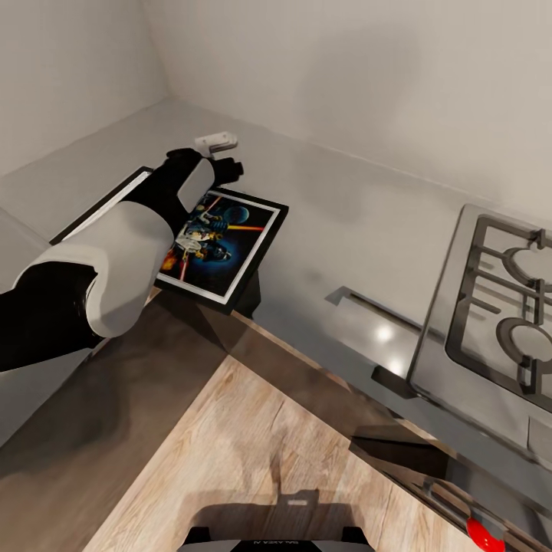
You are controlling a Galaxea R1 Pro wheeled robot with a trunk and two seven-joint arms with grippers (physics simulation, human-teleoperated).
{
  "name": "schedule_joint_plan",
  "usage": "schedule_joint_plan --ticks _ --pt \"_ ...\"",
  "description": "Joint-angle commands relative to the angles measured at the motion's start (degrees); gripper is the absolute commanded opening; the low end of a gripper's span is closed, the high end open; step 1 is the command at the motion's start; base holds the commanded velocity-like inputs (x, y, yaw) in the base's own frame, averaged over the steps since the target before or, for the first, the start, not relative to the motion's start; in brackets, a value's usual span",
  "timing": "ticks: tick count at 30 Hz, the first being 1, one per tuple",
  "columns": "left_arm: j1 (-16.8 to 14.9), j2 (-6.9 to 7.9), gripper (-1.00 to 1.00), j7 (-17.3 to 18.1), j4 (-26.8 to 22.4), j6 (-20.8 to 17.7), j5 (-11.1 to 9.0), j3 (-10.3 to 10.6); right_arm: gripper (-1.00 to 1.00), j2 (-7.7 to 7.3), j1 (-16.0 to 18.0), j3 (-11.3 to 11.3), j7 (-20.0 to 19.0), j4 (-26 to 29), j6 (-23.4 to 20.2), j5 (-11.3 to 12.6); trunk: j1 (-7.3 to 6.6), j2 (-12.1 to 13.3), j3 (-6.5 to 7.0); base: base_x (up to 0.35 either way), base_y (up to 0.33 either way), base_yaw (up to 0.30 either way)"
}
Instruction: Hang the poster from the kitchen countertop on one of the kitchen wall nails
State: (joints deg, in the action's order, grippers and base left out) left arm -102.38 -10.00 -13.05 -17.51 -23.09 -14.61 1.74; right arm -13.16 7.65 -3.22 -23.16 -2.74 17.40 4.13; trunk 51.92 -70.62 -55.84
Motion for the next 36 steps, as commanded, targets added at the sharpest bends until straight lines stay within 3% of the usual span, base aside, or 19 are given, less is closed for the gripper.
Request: schedule_joint_plan --ticks 1,18,36 --pt "0.0 0.0 1.0 -0.4 0.2 -0.2 -0.6 0.2 1.0 -0.03 0.1 -0.3 -0.5 -0.3 0.2 0.4 0.0 0.0 -0.03 0.0 0.0 0.0" --pt "0.0 0.0 1.0 -0.4 1.2 0.2 -0.6 0.2 1.0 -0.03 0.1 -0.3 -0.5 -0.3 0.2 0.4 0.0 0.0 -0.03 -0.003 0.0 0.0" --pt "0.0 0.0 1.0 -0.4 1.1 0.2 -0.6 0.2 1.0 -0.03 0.1 -0.3 -0.5 -0.3 0.2 0.4 0.0 0.0 -0.03 -0.1 0.0 0.0"
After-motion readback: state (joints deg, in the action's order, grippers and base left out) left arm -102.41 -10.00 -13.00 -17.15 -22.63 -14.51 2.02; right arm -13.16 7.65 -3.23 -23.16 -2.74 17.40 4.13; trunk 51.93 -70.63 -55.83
